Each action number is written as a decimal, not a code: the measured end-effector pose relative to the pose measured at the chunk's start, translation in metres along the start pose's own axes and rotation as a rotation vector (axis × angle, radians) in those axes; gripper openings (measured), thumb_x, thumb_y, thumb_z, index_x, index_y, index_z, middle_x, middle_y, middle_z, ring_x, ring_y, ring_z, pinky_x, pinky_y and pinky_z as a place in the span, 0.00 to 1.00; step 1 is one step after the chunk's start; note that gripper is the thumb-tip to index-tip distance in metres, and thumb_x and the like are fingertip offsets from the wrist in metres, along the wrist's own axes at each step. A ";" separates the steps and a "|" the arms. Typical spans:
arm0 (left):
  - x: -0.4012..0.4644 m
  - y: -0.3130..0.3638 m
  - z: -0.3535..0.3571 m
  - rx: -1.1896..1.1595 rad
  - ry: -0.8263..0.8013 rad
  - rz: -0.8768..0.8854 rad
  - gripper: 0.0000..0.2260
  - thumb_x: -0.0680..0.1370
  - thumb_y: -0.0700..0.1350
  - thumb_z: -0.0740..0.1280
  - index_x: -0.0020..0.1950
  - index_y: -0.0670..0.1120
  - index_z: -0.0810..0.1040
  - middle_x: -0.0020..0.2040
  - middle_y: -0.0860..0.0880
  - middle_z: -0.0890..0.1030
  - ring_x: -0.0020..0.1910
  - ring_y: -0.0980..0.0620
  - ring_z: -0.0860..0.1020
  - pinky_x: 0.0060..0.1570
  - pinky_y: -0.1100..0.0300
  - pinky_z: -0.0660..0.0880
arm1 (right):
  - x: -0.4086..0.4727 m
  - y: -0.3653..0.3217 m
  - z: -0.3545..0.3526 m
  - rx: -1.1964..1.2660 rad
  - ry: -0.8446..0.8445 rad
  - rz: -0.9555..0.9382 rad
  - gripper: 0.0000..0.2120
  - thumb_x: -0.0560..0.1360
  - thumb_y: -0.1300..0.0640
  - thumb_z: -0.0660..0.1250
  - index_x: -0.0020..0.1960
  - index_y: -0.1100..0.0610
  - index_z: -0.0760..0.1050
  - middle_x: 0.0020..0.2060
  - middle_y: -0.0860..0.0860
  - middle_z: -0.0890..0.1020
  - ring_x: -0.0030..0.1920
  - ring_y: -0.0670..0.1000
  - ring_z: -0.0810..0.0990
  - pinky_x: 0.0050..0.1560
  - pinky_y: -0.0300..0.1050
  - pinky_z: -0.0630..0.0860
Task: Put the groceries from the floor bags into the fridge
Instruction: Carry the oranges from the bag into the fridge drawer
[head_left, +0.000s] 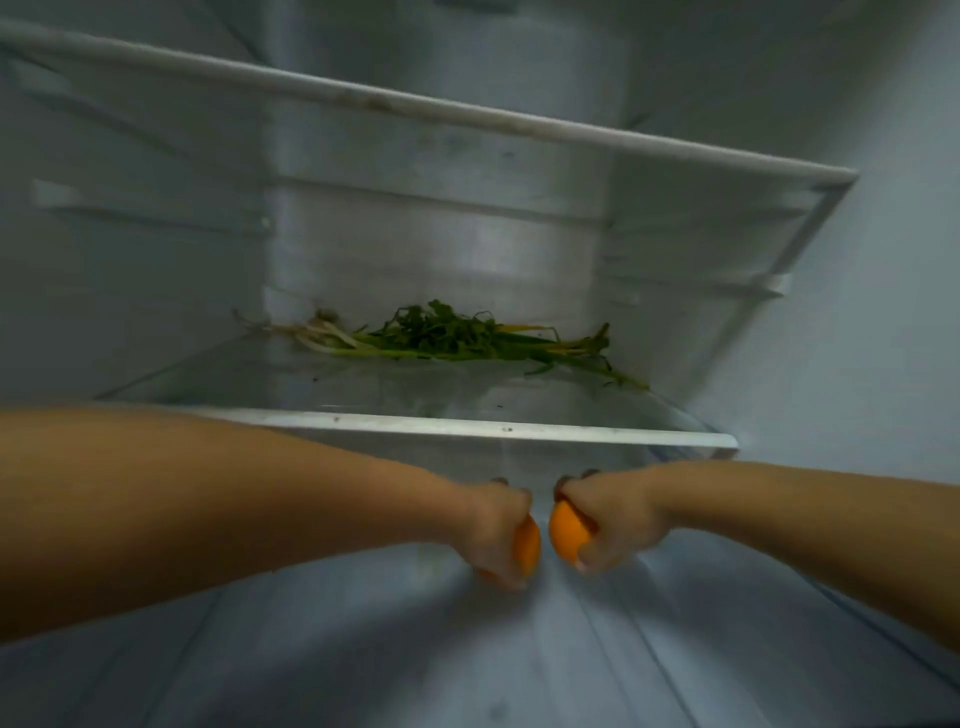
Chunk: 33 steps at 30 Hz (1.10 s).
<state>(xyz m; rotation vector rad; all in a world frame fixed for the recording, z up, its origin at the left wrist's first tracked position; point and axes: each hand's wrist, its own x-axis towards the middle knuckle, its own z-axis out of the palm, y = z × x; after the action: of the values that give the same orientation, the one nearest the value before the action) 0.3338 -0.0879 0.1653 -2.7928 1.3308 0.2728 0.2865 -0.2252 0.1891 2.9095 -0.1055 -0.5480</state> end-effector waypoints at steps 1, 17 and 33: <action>0.006 0.000 0.003 0.008 0.017 0.009 0.23 0.75 0.49 0.68 0.66 0.40 0.68 0.63 0.41 0.73 0.55 0.44 0.74 0.42 0.63 0.67 | 0.007 0.000 0.004 -0.009 0.011 -0.002 0.28 0.72 0.46 0.69 0.66 0.56 0.64 0.60 0.56 0.74 0.58 0.56 0.76 0.58 0.52 0.75; -0.046 0.014 -0.048 -0.019 -0.187 -0.145 0.32 0.75 0.57 0.67 0.73 0.46 0.62 0.69 0.45 0.68 0.66 0.45 0.69 0.66 0.49 0.69 | -0.044 -0.010 -0.034 0.254 -0.147 0.097 0.34 0.78 0.46 0.63 0.77 0.53 0.50 0.74 0.56 0.61 0.70 0.58 0.67 0.65 0.55 0.72; -0.389 0.096 -0.008 0.000 0.675 -0.666 0.11 0.76 0.50 0.62 0.53 0.48 0.80 0.54 0.45 0.81 0.53 0.42 0.79 0.50 0.55 0.75 | -0.273 -0.175 0.012 -0.057 0.877 -0.466 0.13 0.77 0.51 0.60 0.58 0.54 0.74 0.53 0.54 0.80 0.52 0.58 0.78 0.43 0.47 0.74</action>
<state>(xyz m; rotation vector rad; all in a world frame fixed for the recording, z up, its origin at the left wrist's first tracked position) 0.0204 0.1493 0.2450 -3.2327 0.3299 -0.7365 0.0352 -0.0271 0.2418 2.8209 0.6889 0.6840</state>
